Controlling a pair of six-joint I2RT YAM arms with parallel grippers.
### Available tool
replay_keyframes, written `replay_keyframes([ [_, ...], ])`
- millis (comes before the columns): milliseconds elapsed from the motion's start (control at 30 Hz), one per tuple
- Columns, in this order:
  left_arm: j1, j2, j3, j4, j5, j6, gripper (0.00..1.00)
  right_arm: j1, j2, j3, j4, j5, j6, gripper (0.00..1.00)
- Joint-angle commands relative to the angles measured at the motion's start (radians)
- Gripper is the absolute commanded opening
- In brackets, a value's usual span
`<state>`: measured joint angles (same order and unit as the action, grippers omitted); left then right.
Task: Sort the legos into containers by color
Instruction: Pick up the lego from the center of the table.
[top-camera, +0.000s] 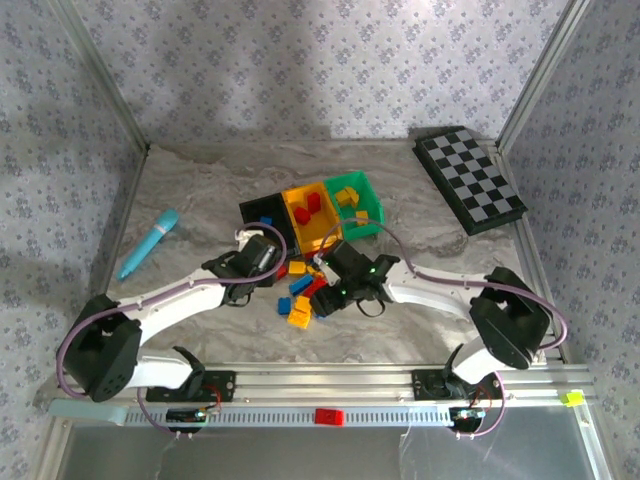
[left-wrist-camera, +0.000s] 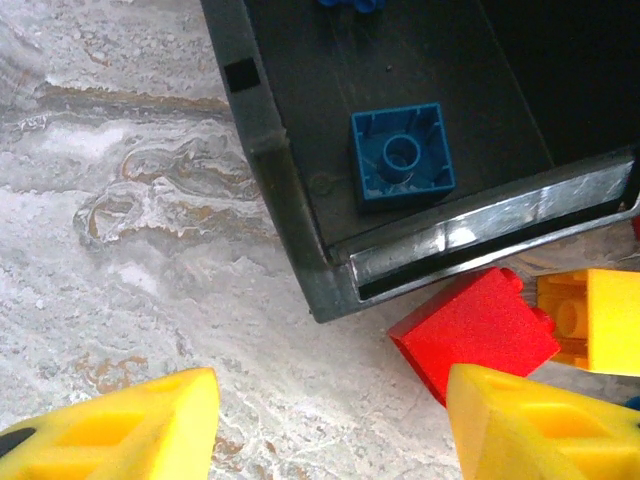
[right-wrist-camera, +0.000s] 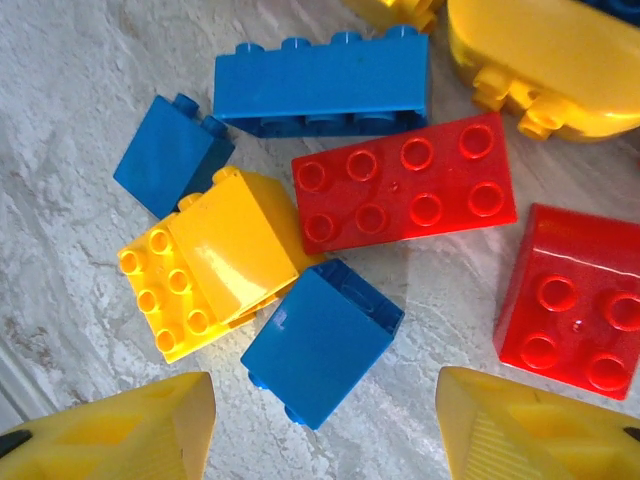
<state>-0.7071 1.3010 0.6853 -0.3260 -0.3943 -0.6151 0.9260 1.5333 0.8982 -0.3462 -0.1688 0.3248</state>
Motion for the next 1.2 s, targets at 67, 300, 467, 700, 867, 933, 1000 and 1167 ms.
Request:
replay_keyframes([
  [67, 0.004, -0.008, 0.027, -0.007, -0.023, -0.009, 0.61, 0.005, 0.026, 0.041, -0.048, 0.098, 0.037, 0.62],
  [300, 0.004, -0.020, 0.010, -0.003, -0.022, -0.018, 0.61, -0.027, 0.028, 0.023, -0.074, 0.175, 0.048, 0.62],
  [467, 0.003, -0.015, -0.010, 0.033, -0.001, -0.029, 0.61, -0.057, 0.052, 0.029, -0.053, 0.204, 0.049, 0.62],
  [700, 0.003, -0.012, 0.008, 0.014, -0.003, -0.017, 0.61, -0.064, 0.159, 0.093, -0.076, 0.247, 0.085, 0.61],
  [867, 0.003, -0.020, -0.003, 0.023, -0.006, -0.023, 0.61, -0.050, 0.200, 0.112, -0.092, 0.284, 0.086, 0.41],
  [933, 0.003, -0.024, 0.002, 0.009, -0.007, -0.025, 0.61, -0.050, 0.199, 0.113, -0.093, 0.282, 0.086, 0.36],
  [1000, 0.003, -0.037, 0.000, 0.002, -0.016, -0.029, 0.61, -0.050, 0.186, 0.120, -0.104, 0.285, 0.085, 0.34],
  [1167, 0.005, -0.068, -0.004, -0.003, -0.023, -0.029, 0.61, -0.063, 0.131, 0.137, -0.095, 0.297, 0.067, 0.33],
])
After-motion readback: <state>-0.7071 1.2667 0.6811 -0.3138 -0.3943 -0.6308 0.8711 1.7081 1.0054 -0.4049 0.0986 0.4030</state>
